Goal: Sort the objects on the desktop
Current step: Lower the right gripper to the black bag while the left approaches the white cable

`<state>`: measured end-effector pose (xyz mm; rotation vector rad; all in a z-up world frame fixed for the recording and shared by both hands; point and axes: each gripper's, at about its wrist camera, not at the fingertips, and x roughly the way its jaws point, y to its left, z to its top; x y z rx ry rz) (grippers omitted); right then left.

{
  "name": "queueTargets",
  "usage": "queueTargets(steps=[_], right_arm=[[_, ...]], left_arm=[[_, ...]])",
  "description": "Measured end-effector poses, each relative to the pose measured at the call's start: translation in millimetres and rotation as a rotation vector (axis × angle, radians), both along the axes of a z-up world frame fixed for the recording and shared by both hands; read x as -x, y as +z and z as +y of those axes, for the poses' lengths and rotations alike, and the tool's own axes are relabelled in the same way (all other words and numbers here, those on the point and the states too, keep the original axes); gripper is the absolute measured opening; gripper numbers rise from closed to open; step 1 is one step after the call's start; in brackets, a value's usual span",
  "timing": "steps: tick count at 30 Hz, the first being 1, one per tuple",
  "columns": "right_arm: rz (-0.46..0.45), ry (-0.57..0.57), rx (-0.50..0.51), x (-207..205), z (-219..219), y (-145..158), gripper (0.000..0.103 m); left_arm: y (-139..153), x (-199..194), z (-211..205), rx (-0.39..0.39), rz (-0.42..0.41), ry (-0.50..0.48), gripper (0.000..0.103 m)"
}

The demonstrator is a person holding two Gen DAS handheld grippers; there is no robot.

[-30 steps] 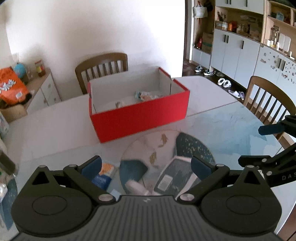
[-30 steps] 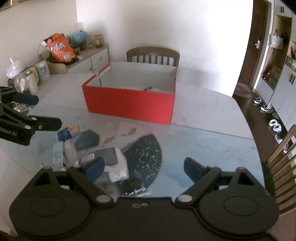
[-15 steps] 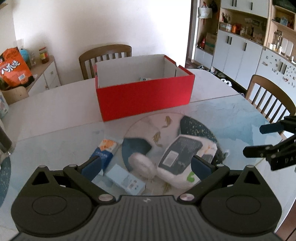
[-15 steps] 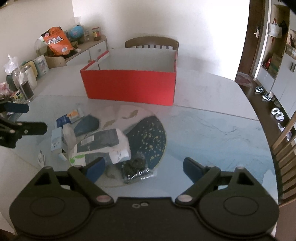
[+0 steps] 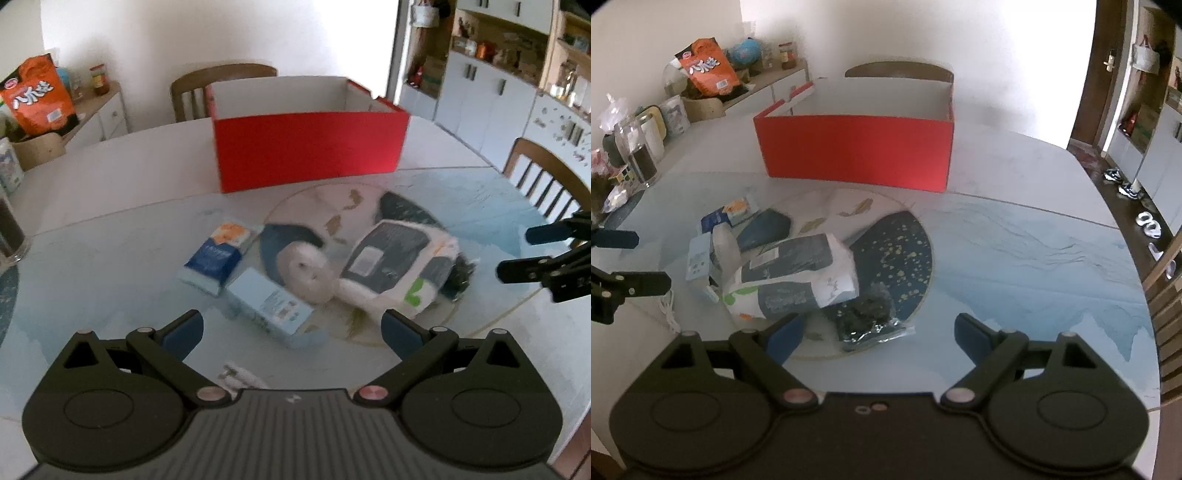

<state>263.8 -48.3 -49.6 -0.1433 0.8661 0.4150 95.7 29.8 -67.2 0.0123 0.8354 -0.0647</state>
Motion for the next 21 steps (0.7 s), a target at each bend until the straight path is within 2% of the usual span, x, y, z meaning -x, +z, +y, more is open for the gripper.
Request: queueTargets(steps=[21], right_arm=[[0.024,0.058,0.026,-25.0,14.8,-28.3,0.089]], left_arm=[[-42.6,12.0,18.6,0.003,0.003,-0.015,0.103]])
